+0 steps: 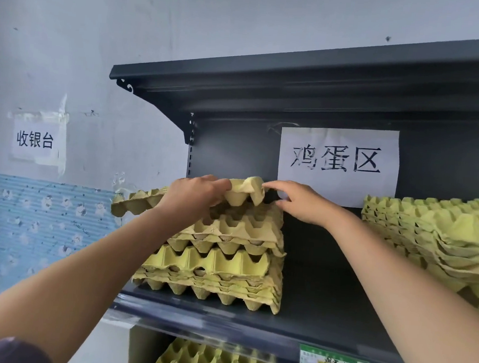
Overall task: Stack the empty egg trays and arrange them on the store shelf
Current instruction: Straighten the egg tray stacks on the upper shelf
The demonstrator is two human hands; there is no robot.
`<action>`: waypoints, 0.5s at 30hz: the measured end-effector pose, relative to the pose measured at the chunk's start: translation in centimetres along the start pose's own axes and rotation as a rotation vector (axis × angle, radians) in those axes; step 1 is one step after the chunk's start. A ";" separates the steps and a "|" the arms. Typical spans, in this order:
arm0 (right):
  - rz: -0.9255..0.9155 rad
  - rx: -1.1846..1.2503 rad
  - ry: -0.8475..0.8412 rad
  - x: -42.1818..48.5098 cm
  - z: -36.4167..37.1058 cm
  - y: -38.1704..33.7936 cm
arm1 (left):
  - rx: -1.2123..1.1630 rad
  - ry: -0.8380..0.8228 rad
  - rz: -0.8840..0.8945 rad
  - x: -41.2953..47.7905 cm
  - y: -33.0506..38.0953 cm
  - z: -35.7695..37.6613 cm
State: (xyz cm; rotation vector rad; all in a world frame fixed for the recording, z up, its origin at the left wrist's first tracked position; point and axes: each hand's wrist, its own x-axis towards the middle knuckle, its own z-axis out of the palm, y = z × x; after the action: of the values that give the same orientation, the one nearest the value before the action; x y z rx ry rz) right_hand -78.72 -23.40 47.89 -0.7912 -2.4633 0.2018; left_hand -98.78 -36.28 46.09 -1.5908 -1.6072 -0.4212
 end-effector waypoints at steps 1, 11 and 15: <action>-0.013 -0.010 0.017 0.2 0.3 -0.1 | -0.021 0.031 -0.006 -0.2 -0.7 0.0; -0.131 -0.391 0.217 1.4 0.2 -2.6 | -0.134 0.322 0.294 -2.4 -5.5 -0.1; -0.223 -0.435 0.189 1.2 0.6 -3.9 | -0.130 0.361 0.291 -3.4 -6.7 0.2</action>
State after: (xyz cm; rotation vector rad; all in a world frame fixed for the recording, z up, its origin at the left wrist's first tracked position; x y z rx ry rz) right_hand -81.77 -25.87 49.11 -0.6611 -2.4155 -0.4840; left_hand -105.63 -39.36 45.54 -1.7010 -1.0784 -0.6236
